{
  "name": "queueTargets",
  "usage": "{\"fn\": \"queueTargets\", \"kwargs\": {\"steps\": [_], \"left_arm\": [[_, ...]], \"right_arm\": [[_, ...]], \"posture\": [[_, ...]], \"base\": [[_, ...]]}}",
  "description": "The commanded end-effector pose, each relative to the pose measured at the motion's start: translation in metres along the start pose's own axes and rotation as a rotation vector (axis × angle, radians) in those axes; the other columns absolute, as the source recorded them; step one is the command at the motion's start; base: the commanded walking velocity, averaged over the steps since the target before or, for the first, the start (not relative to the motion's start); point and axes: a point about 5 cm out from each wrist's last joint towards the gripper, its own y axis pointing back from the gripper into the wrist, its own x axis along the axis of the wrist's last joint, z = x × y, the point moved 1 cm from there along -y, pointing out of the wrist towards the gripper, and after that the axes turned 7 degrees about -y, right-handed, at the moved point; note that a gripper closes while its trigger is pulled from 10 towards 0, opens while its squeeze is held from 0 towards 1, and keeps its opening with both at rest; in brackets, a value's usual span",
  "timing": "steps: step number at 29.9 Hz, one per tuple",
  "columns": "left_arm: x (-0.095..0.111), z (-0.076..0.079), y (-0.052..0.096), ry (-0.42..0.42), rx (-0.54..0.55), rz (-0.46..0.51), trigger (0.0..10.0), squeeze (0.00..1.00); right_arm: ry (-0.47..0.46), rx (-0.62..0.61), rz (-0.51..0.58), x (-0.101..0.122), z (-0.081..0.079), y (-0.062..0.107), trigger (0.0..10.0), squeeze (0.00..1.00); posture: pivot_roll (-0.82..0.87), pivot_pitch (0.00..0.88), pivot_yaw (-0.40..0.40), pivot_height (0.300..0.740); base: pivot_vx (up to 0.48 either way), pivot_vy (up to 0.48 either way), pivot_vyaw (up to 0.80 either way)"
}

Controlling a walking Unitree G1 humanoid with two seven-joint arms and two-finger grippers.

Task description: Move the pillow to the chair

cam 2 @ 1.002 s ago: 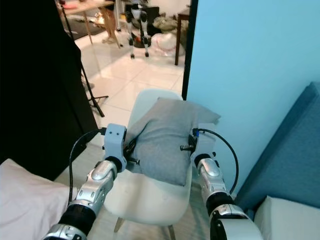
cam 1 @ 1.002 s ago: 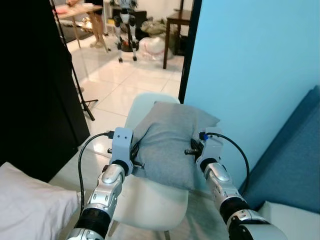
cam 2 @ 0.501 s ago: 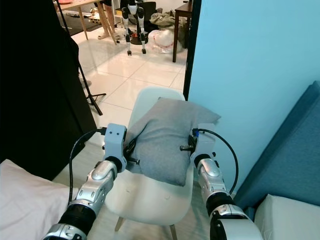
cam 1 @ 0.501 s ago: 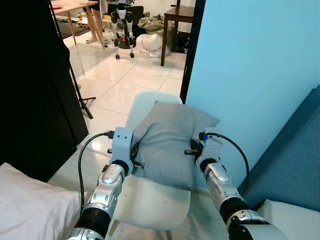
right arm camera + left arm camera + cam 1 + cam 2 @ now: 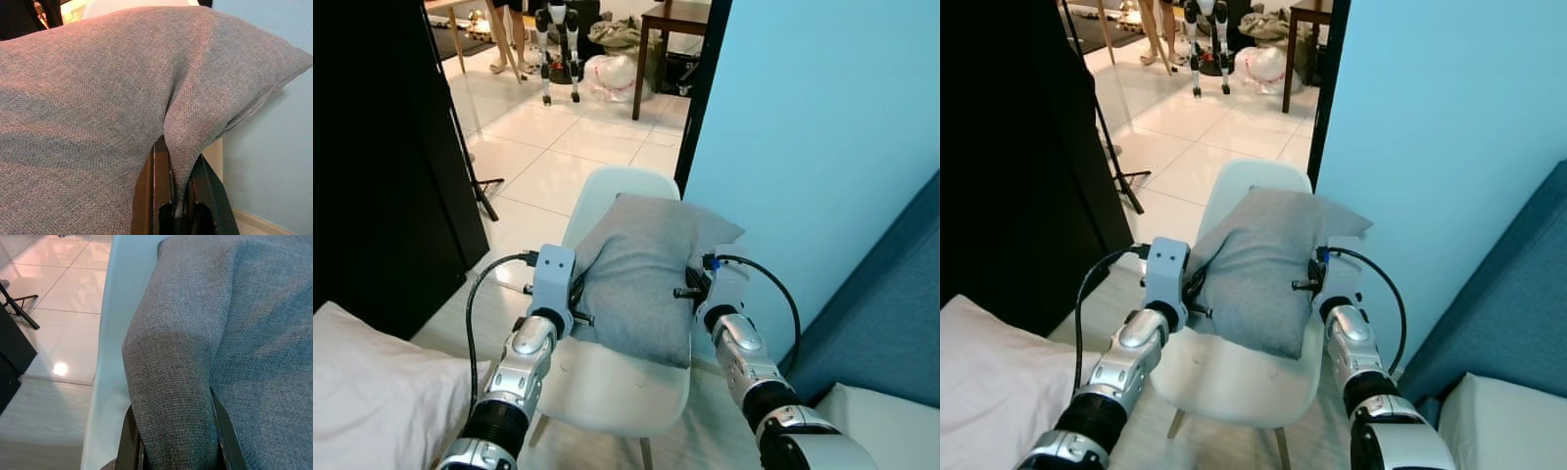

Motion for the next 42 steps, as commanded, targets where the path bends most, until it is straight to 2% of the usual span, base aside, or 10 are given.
{"fn": "queueTargets", "kwargs": {"steps": [1, 8, 18, 29, 31, 32, 34, 38, 40, 42], "left_arm": [[0.008, -0.012, -0.001, -0.016, 0.046, 0.040, 10.0, 0.00], [0.010, -0.014, -0.002, -0.021, 0.054, 0.047, 10.0, 0.00], [0.024, -0.023, -0.012, -0.035, 0.083, 0.075, 10.0, 0.00], [0.034, -0.040, -0.018, -0.079, 0.118, 0.084, 10.0, 0.00], [0.037, -0.051, -0.020, -0.099, 0.155, 0.076, 10.0, 0.00], [0.037, -0.051, -0.020, -0.099, 0.155, 0.076, 10.0, 0.00], [0.036, -0.060, -0.021, -0.110, 0.191, 0.059, 10.0, 0.00], [0.036, -0.064, -0.021, -0.118, 0.215, 0.048, 10.0, 0.00], [0.031, -0.076, -0.019, -0.137, 0.297, 0.011, 10.0, 0.00], [0.028, -0.080, -0.018, -0.144, 0.327, -0.008, 10.0, 0.00]], "right_arm": [[-0.018, -0.016, 0.028, 0.007, 0.003, -0.002, 10.0, 0.00], [-0.026, -0.011, 0.033, 0.008, 0.002, -0.002, 10.0, 0.00], [0.003, 0.043, 0.041, 0.018, -0.009, -0.009, 10.0, 0.00], [0.025, 0.060, 0.015, 0.019, -0.010, -0.012, 10.0, 0.00], [0.043, 0.064, 0.000, 0.021, -0.010, -0.014, 10.0, 0.00], [0.043, 0.064, 0.000, 0.021, -0.010, -0.014, 10.0, 0.00], [0.056, 0.063, 0.000, 0.025, -0.010, -0.016, 10.0, 0.00], [0.058, 0.069, 0.004, 0.027, -0.012, -0.018, 10.0, 0.00], [0.038, 0.088, 0.004, 0.029, -0.019, -0.020, 10.0, 0.00], [0.049, 0.103, 0.004, 0.030, -0.023, -0.021, 10.0, 0.00]], "posture": [[0.01, 0.000, -0.043, 0.656], [0.01, 0.000, -0.049, 0.656], [0.01, 0.000, -0.052, 0.641], [0.01, 0.000, -0.065, 0.621], [0.02, 0.009, -0.070, 0.616], [0.02, 0.009, -0.070, 0.616], [0.01, 0.057, -0.067, 0.616], [0.01, 0.088, -0.064, 0.616], [0.00, 0.121, -0.064, 0.606], [0.01, 0.139, -0.071, 0.606]], "base": [[0.000, 0.000, 0.00], [0.000, 0.000, 0.00], [0.000, 0.000, 0.00], [0.000, 0.000, 0.00], [0.000, 0.000, 0.00], [0.000, 0.000, 0.00], [0.000, 0.000, 0.00], [0.000, 0.000, 0.00], [0.000, 0.000, 0.00], [0.000, 0.000, 0.00]]}}
